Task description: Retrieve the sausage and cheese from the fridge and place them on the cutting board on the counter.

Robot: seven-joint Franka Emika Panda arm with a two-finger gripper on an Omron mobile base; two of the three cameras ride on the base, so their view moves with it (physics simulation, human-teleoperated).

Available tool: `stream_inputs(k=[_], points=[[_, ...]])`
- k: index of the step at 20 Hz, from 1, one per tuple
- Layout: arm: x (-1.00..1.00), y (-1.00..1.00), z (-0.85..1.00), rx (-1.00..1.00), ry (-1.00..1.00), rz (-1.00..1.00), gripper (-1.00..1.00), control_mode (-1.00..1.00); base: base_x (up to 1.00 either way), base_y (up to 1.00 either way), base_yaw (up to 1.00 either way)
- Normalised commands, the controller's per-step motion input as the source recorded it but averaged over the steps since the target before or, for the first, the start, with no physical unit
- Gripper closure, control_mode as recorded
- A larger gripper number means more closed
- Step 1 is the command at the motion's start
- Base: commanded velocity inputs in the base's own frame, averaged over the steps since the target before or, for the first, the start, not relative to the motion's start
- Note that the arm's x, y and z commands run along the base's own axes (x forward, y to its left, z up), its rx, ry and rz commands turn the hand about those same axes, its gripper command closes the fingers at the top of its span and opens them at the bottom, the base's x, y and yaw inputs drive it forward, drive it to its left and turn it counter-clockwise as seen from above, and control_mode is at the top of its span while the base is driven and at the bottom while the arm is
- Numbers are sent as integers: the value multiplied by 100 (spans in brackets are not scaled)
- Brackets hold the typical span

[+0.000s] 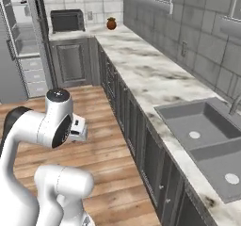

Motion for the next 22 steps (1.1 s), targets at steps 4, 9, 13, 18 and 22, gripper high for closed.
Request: stream_inputs(k=[4,9,13,18,22], points=[[0,0,0,0,0,0,-100,100,91,72,40],[0,0,0,0,0,0,-100,100,99,81,31],[0,0,0,0,0,0,-100,100,100,100,15],[0,0,0,0,0,0,-100,100,100,100,3],[0,0,0,0,0,0,-100,100,98,100,5]])
